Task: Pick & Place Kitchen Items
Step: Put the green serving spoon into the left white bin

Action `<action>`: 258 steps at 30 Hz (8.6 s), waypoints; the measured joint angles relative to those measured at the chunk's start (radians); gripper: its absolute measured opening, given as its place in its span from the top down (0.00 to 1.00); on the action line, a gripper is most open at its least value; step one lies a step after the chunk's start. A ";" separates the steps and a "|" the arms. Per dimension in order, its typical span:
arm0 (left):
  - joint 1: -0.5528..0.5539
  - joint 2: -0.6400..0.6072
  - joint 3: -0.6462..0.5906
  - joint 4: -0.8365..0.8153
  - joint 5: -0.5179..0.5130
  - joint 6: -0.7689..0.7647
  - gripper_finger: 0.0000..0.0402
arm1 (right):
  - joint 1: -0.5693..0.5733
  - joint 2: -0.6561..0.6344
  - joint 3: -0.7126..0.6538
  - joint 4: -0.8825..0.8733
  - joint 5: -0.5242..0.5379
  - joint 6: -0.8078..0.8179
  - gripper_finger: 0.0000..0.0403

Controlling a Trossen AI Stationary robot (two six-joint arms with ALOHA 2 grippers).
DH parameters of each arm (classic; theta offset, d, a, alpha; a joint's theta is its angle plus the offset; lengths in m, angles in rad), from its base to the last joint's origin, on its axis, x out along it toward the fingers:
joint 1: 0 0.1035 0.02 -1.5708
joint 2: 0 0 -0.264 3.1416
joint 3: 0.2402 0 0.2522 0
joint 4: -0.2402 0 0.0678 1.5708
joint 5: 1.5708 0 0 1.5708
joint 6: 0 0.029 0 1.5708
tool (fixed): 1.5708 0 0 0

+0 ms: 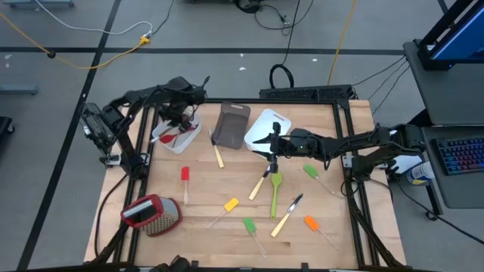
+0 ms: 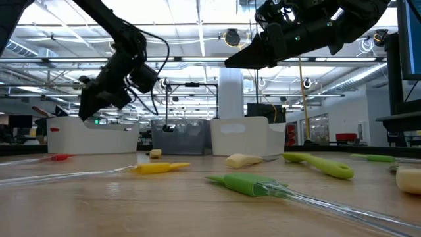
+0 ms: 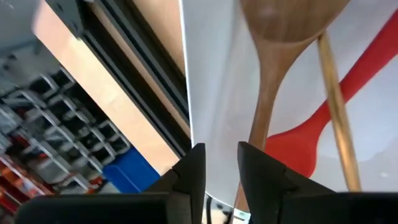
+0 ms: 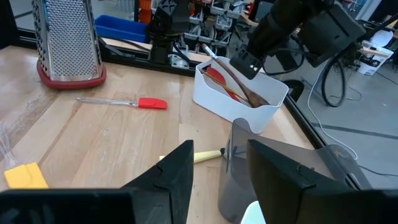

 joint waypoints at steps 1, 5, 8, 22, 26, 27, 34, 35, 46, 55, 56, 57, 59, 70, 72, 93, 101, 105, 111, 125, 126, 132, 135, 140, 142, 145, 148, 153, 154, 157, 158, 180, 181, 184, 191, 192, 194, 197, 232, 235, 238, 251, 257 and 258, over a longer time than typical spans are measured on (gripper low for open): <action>-0.011 -0.002 0.009 0.000 -0.006 -0.002 0.76 | 0.000 0.000 0.000 0.000 0.000 0.000 0.65; -0.070 -0.042 0.037 0.016 -0.018 0.004 0.76 | 0.000 0.000 0.000 0.000 0.000 0.000 0.65; -0.121 -0.110 0.049 0.020 0.001 0.024 0.76 | 0.000 0.000 0.000 -0.001 0.000 0.000 0.64; -0.377 -0.452 0.055 0.373 0.009 -0.013 0.76 | 0.008 0.000 0.000 -0.108 -0.033 -0.020 0.49; -0.436 -0.460 0.055 0.429 0.009 0.026 0.76 | 0.030 0.000 0.000 -0.250 -0.127 -0.119 0.49; -0.448 -0.460 0.055 0.434 0.010 0.034 0.76 | 0.035 0.000 0.000 -0.275 -0.172 -0.127 0.49; -0.493 -0.460 0.041 0.439 0.009 0.031 0.76 | 0.080 0.000 0.000 -0.355 -0.348 -0.105 0.50; -0.495 -0.461 0.041 0.438 0.009 0.031 0.76 | 0.087 0.000 0.000 -0.366 -0.373 -0.104 0.50; -0.496 -0.461 0.040 0.438 0.008 0.056 0.76 | 0.147 0.000 0.000 -0.388 -0.420 -0.086 0.50; -0.496 -0.461 0.040 0.438 0.008 0.056 0.76 | 0.164 0.000 0.000 -0.497 -0.389 -0.110 0.50; -0.496 -0.461 0.040 0.438 0.008 0.056 0.76 | 0.164 0.000 0.000 -0.511 -0.390 -0.121 0.50; -0.496 -0.461 0.040 0.438 0.008 0.056 0.76 | 0.164 0.003 0.000 -0.522 -0.390 -0.134 0.50; -0.496 -0.461 0.040 0.438 0.008 0.056 0.76 | 0.164 0.016 0.000 -0.533 -0.391 -0.153 0.50; -0.496 -0.461 0.040 0.438 0.008 0.055 0.76 | 0.170 0.164 -0.001 -0.523 -0.395 -0.291 0.55; -0.496 -0.461 0.040 0.438 0.008 0.055 0.76 | 0.177 0.190 0.000 -0.519 -0.394 -0.335 0.57; -0.496 -0.461 0.040 0.438 0.008 0.055 0.76 | 0.184 0.313 0.002 -0.426 -0.425 -0.547 0.90; -0.496 -0.461 0.040 0.444 0.008 0.060 0.76 | 0.183 0.308 0.000 -0.421 -0.437 -0.500 0.92; -0.496 -0.461 0.040 0.481 0.008 0.064 0.76 | 0.185 0.279 -0.002 -0.414 -0.430 -0.468 0.91; -0.499 -0.461 0.039 0.566 0.009 0.102 0.76 | 0.184 0.176 -0.003 -0.420 -0.351 -0.415 0.92; -0.586 -0.460 0.039 0.751 0.017 0.272 0.76 | 0.170 0.066 -0.002 -0.409 0.014 -0.399 0.90; -0.594 -0.460 0.033 0.775 0.017 0.275 0.76 | 0.167 0.066 -0.002 -0.408 0.021 -0.398 0.90; -0.624 -0.460 -0.114 1.030 0.012 0.372 0.76 | 0.154 0.066 -0.002 -0.388 0.032 -0.353 0.91; -0.635 -0.460 -0.241 1.230 0.016 0.417 0.76 | 0.154 0.066 -0.001 -0.372 0.032 -0.324 0.91; -0.650 -0.459 -0.440 1.585 0.162 0.416 0.76 | 0.154 0.066 -0.001 -0.341 0.032 -0.271 0.90; -0.658 -0.459 -0.493 1.683 0.212 0.401 0.76 | 0.154 0.066 -0.001 -0.321 0.032 -0.265 0.91; -0.676 -0.459 -0.551 1.768 0.261 0.391 0.76 | 0.154 0.066 -0.001 -0.268 0.044 -0.265 0.91; -0.699 -0.459 -0.576 1.793 0.273 0.387 0.76 | 0.150 0.066 -0.001 -0.182 0.057 -0.265 0.90; -0.731 -0.459 -0.577 1.791 0.274 0.416 0.76 | 0.135 0.066 0.000 -0.043 0.055 -0.259 0.91; -0.737 -0.459 -0.577 1.789 0.274 0.431 0.76 | 0.131 0.066 0.000 -0.020 0.054 -0.249 0.91; -0.750 -0.459 -0.577 1.789 0.275 0.474 0.76 | 0.113 0.066 0.000 0.048 0.054 -0.206 0.91; -0.752 -0.459 -0.577 1.789 0.273 0.488 0.76 | 0.105 0.066 0.000 0.068 0.054 -0.192 0.90; -0.751 -0.461 -0.576 1.868 0.271 0.550 0.46 | 0.063 0.157 0.002 0.235 0.050 -0.174 0.90; -0.751 -0.461 -0.576 1.869 0.271 0.553 0.46 | 0.063 0.158 0.002 0.242 0.050 -0.174 0.90; -0.748 -0.461 -0.576 1.871 0.271 0.559 0.47 | 0.062 0.157 0.002 0.263 0.050 -0.187 0.90; -0.746 -0.461 -0.576 1.896 0.271 0.609 0.54 | 0.062 0.158 0.001 0.262 0.049 -0.193 0.90; -0.746 -0.461 -0.576 1.898 0.271 0.614 0.55 | 0.062 0.158 0.001 0.260 0.049 -0.193 0.90; -0.746 -0.461 -0.576 1.898 0.271 0.615 0.57 | 0.062 0.158 0.001 0.261 0.049 -0.193 0.90; -0.746 -0.461 -0.576 1.898 0.271 0.615 0.61 | 0.062 0.158 0.001 0.262 0.049 -0.193 0.90; -0.817 -0.514 -0.577 1.748 0.114 0.555 0.84 | 0.063 0.158 0.001 0.258 0.051 -0.168 0.62; -0.843 -0.550 -0.573 1.718 0.049 0.555 0.84 | 0.063 0.158 0.000 0.245 0.051 -0.172 0.62; -0.869 -0.603 -0.576 1.636 -0.072 0.543 0.83 | 0.063 0.158 0.000 0.241 0.052 -0.172 0.63; -0.959 -0.887 -0.574 1.346 -0.456 0.420 0.82 | 0.063 0.158 0.000 0.216 0.053 -0.171 0.64; -0.975 -0.986 -0.576 1.139 -0.621 0.274 0.82 | 0.063 0.158 0.000 0.221 0.053 -0.172 0.64; -0.975 -0.996 -0.575 1.112 -0.632 0.238 0.82 | 0.063 0.158 0.000 0.221 0.053 -0.172 0.64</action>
